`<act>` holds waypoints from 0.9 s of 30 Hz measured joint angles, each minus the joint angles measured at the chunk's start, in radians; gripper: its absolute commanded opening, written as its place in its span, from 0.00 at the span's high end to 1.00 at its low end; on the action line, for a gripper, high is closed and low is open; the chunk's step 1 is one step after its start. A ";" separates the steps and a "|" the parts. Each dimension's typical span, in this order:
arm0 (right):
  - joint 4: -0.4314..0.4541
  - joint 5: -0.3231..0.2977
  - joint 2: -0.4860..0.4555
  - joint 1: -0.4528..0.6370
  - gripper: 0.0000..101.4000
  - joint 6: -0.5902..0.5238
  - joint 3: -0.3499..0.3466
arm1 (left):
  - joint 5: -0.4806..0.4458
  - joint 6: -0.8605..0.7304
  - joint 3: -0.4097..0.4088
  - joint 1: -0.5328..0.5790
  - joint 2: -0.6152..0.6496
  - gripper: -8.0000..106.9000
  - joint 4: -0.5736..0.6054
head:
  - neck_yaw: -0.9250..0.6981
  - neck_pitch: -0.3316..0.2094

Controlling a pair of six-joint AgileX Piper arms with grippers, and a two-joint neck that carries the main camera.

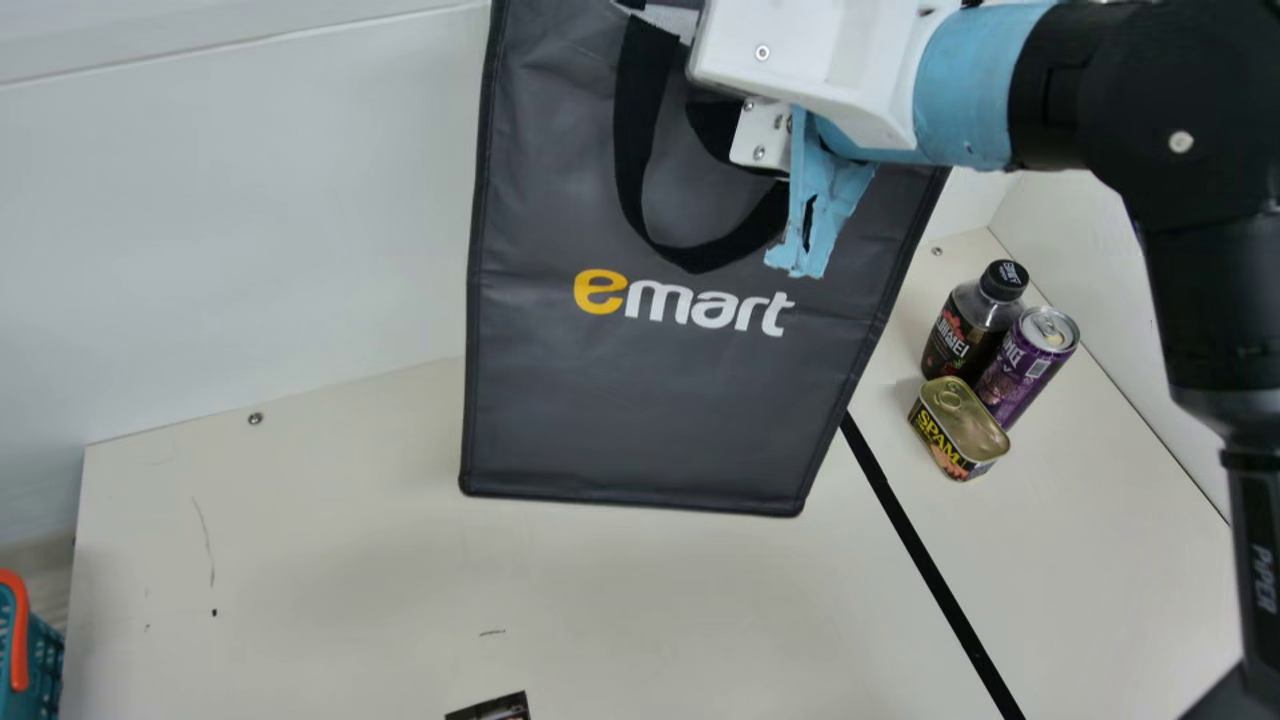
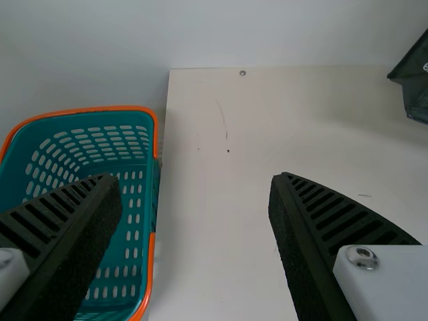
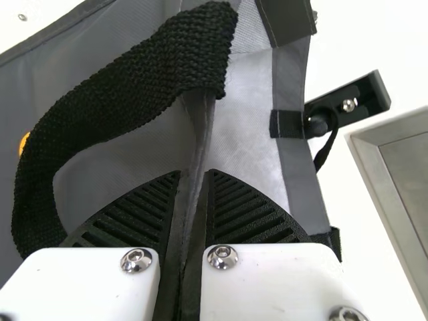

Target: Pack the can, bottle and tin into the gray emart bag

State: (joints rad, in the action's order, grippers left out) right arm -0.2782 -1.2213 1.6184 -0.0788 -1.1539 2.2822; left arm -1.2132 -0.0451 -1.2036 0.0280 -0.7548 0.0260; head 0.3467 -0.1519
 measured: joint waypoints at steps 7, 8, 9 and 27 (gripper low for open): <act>0.042 0.001 -0.061 -0.048 1.00 0.025 -0.042 | 0.000 0.000 0.000 0.000 0.000 0.15 0.000 | 0.000 0.000; 0.048 0.001 -0.070 -0.056 1.00 0.027 -0.048 | 0.000 0.000 0.000 0.000 0.000 0.15 0.000 | 0.000 0.000; 0.055 0.001 -0.079 -0.065 1.00 0.029 -0.055 | 0.000 0.000 0.000 0.000 0.000 0.15 0.000 | 0.000 0.000; 0.184 0.001 -0.213 -0.220 1.00 0.092 -0.188 | 0.000 0.000 0.000 0.000 0.000 0.15 0.000 | 0.002 0.000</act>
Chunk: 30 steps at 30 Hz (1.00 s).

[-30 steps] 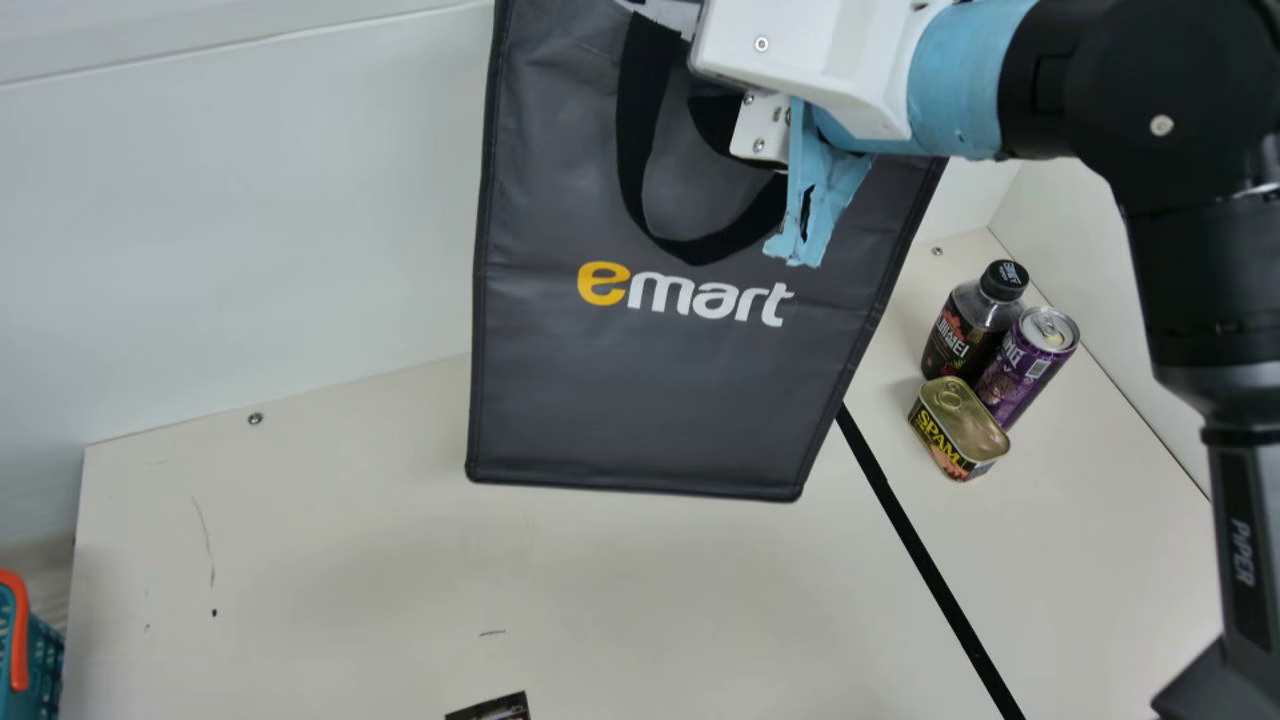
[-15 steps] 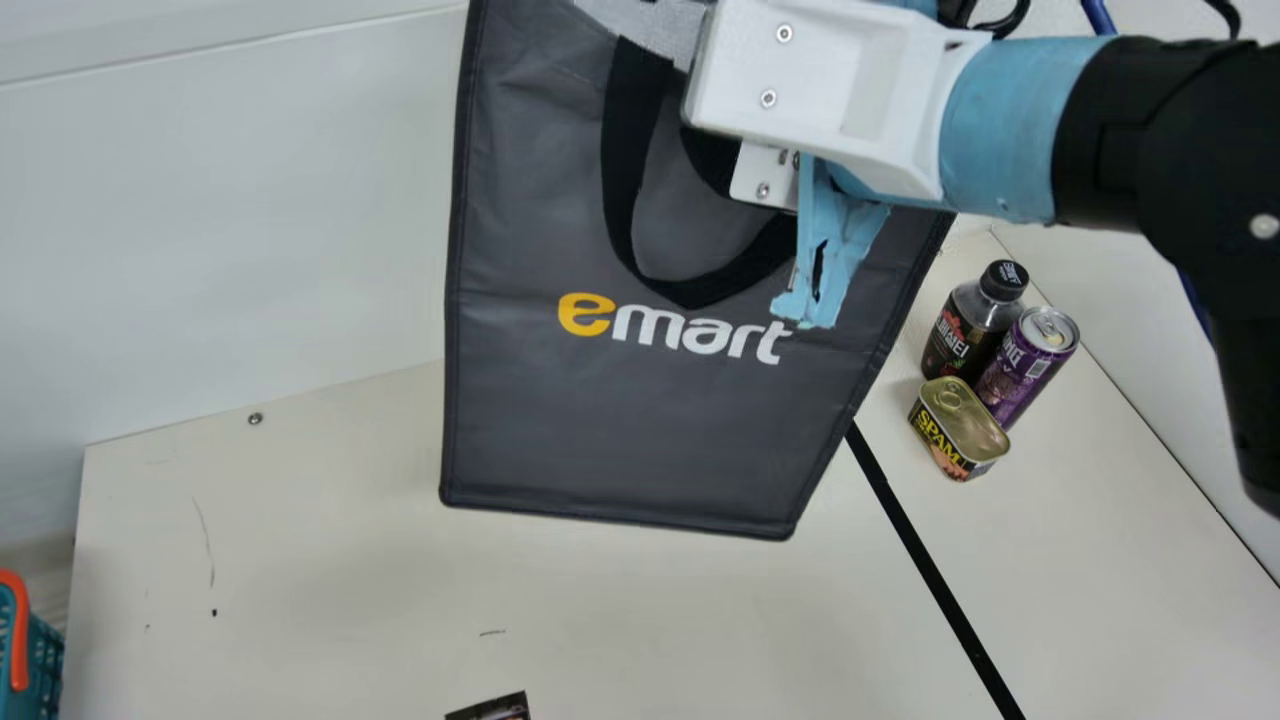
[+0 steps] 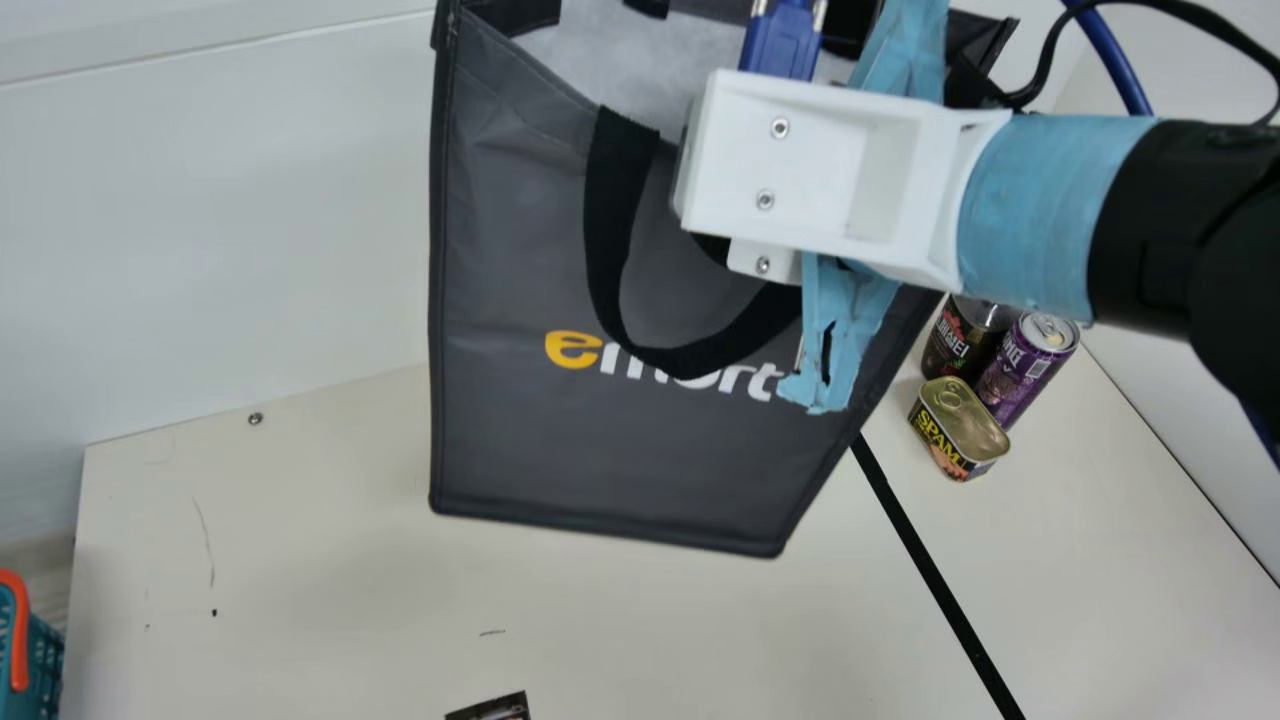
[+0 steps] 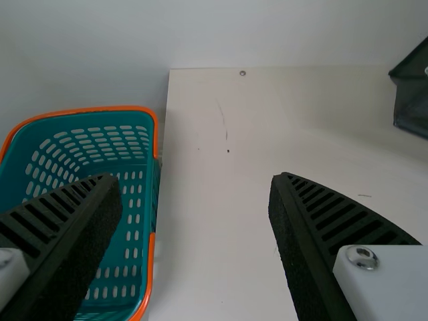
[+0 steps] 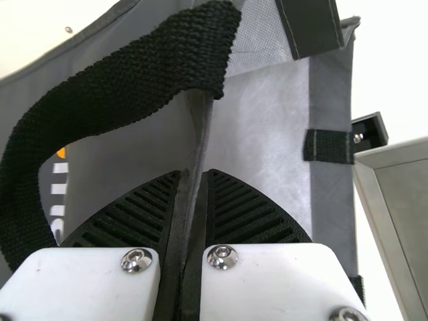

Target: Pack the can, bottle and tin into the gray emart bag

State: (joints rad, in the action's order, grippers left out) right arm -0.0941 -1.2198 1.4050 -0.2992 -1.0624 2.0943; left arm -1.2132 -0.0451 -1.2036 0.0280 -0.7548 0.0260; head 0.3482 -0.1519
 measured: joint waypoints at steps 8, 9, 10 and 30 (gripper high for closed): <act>0.039 0.000 -0.041 -0.053 1.00 0.029 -0.071 | 0.000 0.000 0.000 0.000 0.000 0.15 0.000 | -0.002 0.000; 0.044 0.000 -0.046 -0.059 1.00 0.032 -0.082 | 0.000 0.000 0.000 0.000 0.000 0.15 0.000 | 0.000 0.000; 0.049 0.000 -0.052 -0.064 1.00 0.035 -0.092 | 0.000 0.000 0.000 0.000 0.000 0.15 0.000 | -0.002 0.000; 0.111 0.001 -0.109 -0.165 1.00 0.136 -0.275 | 0.000 0.000 0.000 0.000 0.000 0.15 0.000 | -0.002 0.000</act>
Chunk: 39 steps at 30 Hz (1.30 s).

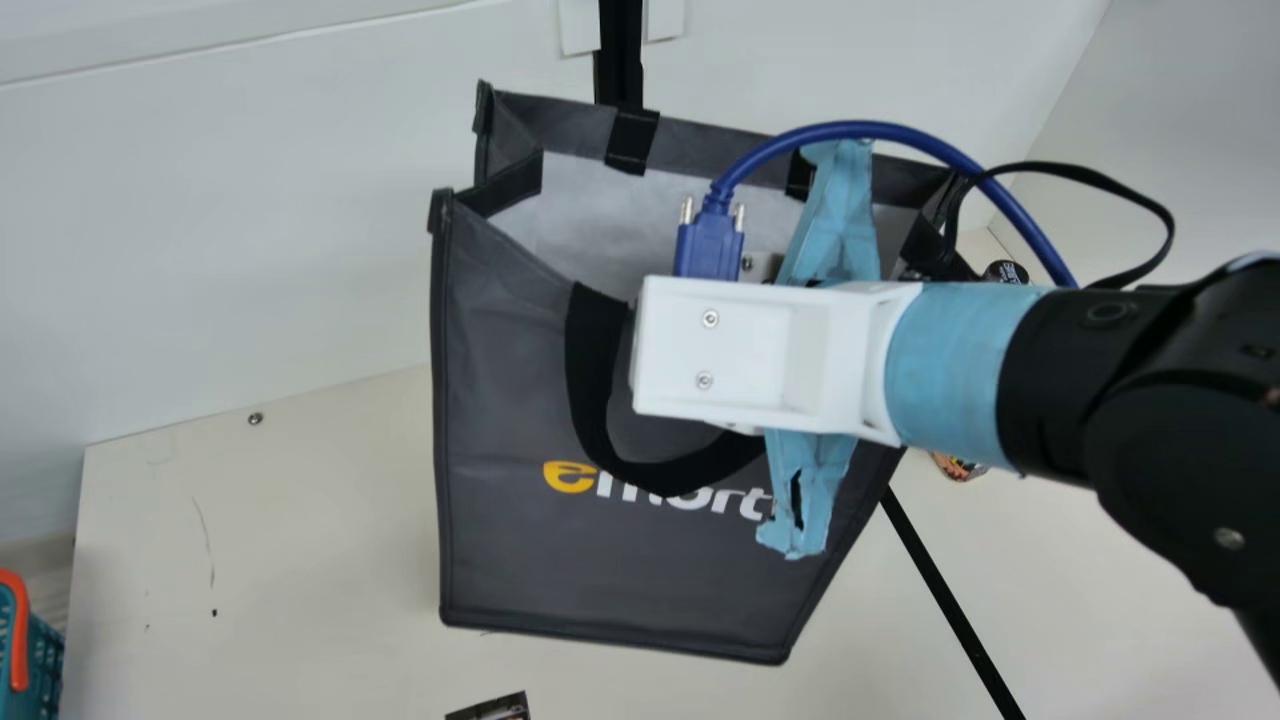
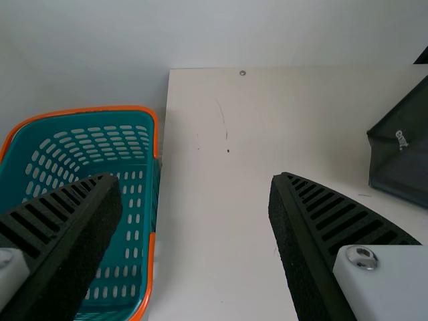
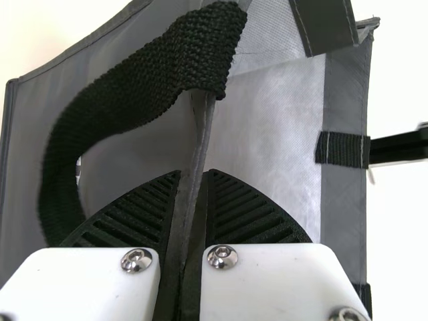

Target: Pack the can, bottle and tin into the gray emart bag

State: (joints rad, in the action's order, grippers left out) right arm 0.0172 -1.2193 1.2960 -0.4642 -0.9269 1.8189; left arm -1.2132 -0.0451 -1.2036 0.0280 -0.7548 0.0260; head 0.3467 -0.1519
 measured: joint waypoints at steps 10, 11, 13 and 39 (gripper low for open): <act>0.029 0.019 -0.031 -0.063 1.00 0.063 -0.097 | 0.000 0.000 0.000 0.000 0.000 0.15 0.000 | 0.000 0.000; 0.032 0.023 -0.036 -0.070 1.00 0.072 -0.111 | 0.000 0.000 0.000 0.000 0.000 0.15 0.000 | 0.002 0.000; 0.041 0.030 -0.044 -0.083 1.00 0.088 -0.135 | 0.000 0.000 0.000 0.000 0.000 0.15 0.000 | 0.000 0.000; 0.072 0.000 -0.102 -0.190 0.31 0.239 -0.156 | 0.000 0.000 0.000 0.000 0.000 0.15 0.000 | 0.002 0.000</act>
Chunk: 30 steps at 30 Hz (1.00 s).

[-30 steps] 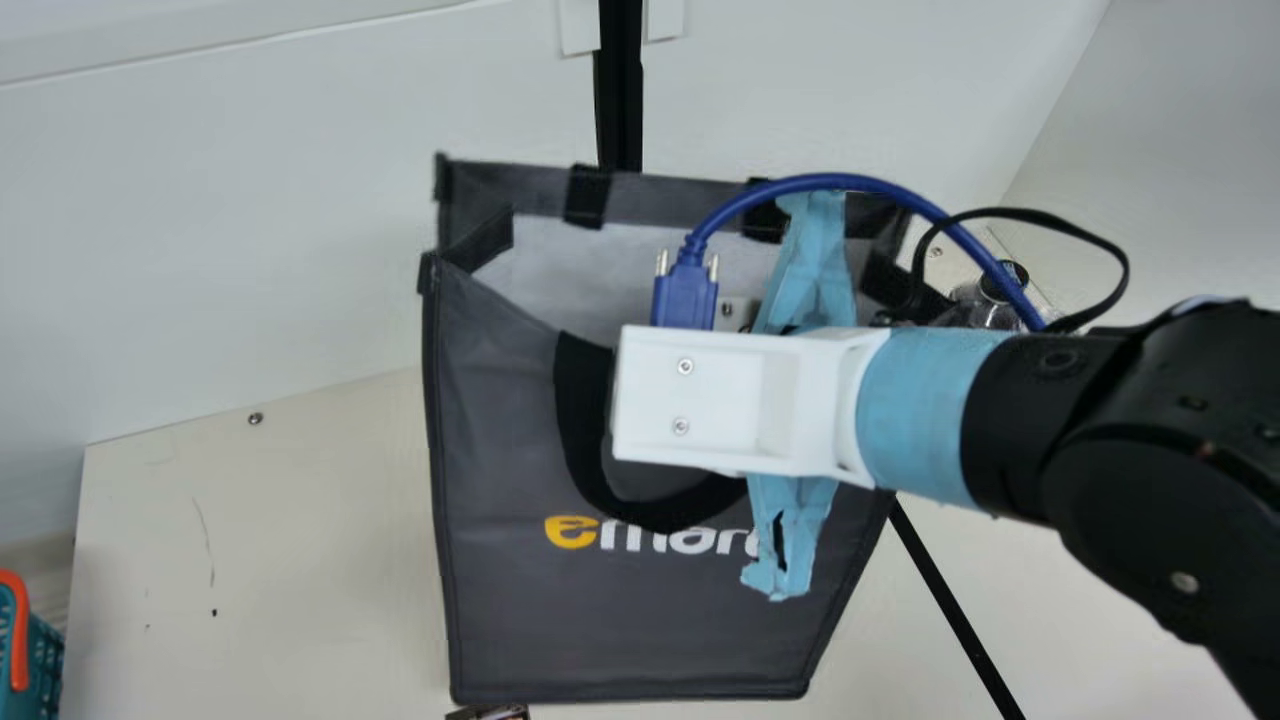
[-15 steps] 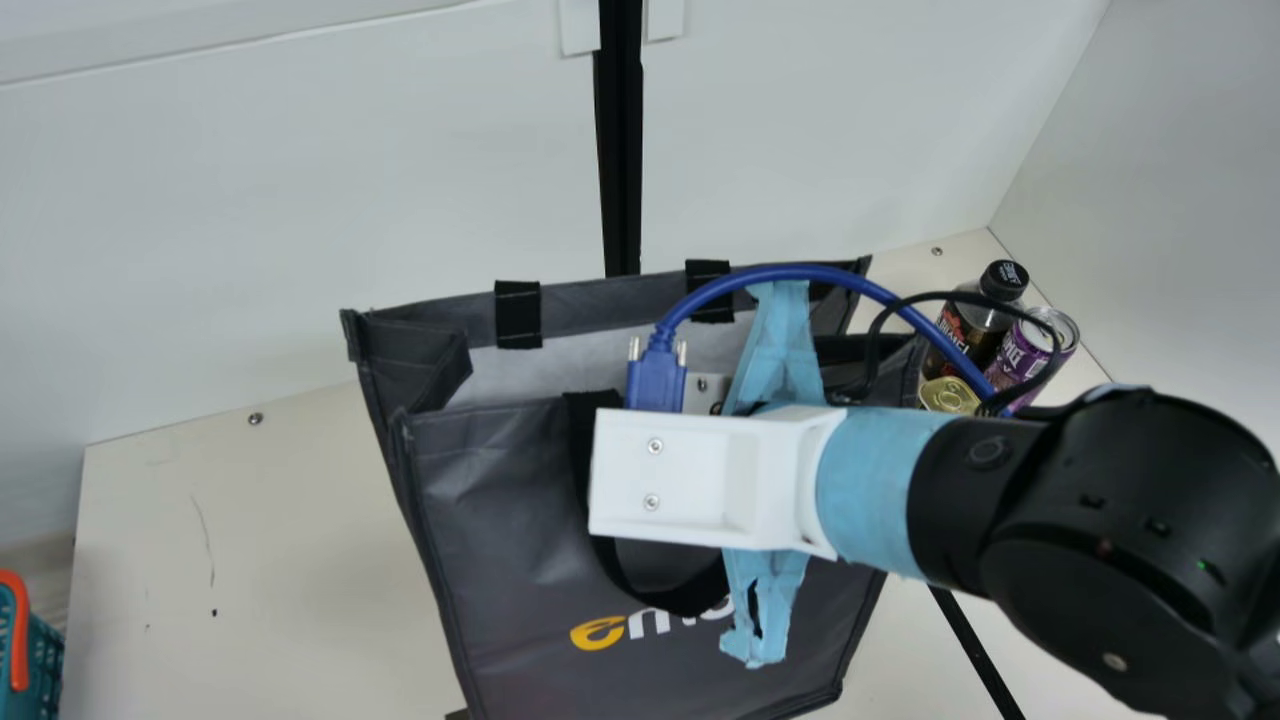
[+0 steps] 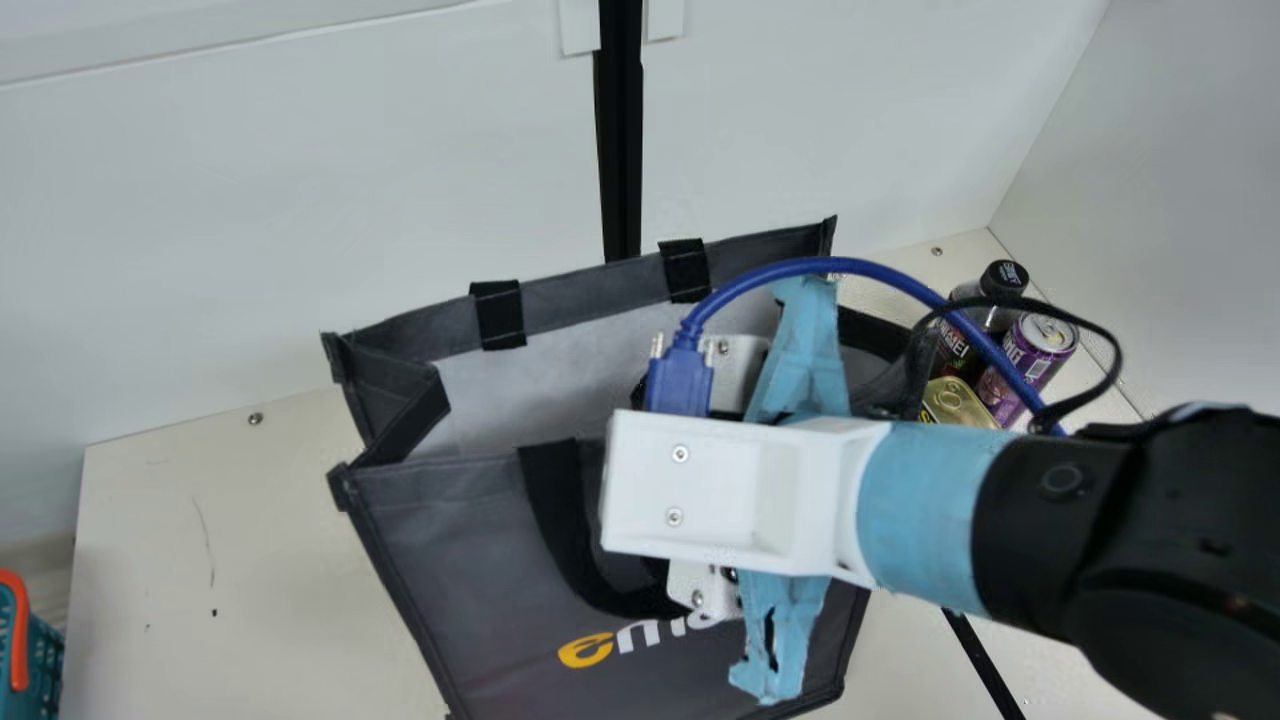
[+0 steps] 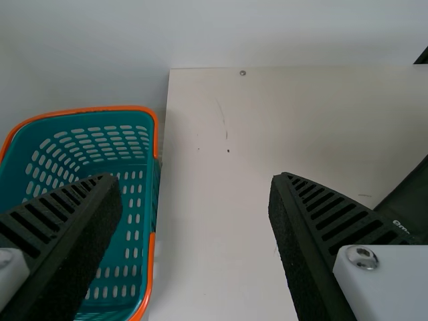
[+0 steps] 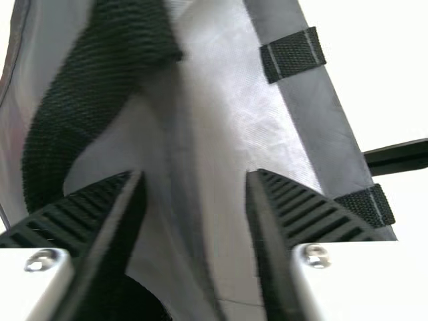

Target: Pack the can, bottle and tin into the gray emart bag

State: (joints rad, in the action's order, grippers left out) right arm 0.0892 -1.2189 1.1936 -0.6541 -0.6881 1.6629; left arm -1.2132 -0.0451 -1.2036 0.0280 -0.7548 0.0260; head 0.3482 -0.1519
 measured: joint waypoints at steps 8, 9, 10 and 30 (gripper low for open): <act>-0.019 -0.003 -0.048 -0.003 0.10 0.023 -0.038 | 0.000 0.000 0.000 0.000 0.000 0.15 0.000 | -0.002 0.000; -0.024 -0.003 -0.055 -0.004 0.10 0.026 -0.043 | 0.000 0.000 0.000 0.000 0.000 0.15 0.000 | -0.002 0.000; -0.029 -0.003 -0.062 -0.005 0.10 0.029 -0.046 | 0.000 0.000 0.000 0.000 0.000 0.15 0.000 | 0.000 0.000; -0.048 -0.002 -0.154 -0.027 0.10 0.076 -0.019 | 0.000 0.000 0.000 0.000 0.000 0.15 0.000 | -0.002 0.000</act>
State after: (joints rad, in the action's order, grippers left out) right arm 0.0411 -1.2213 1.0398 -0.6811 -0.6126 1.6442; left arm -1.2132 -0.0451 -1.2036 0.0280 -0.7548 0.0260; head 0.3467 -0.1519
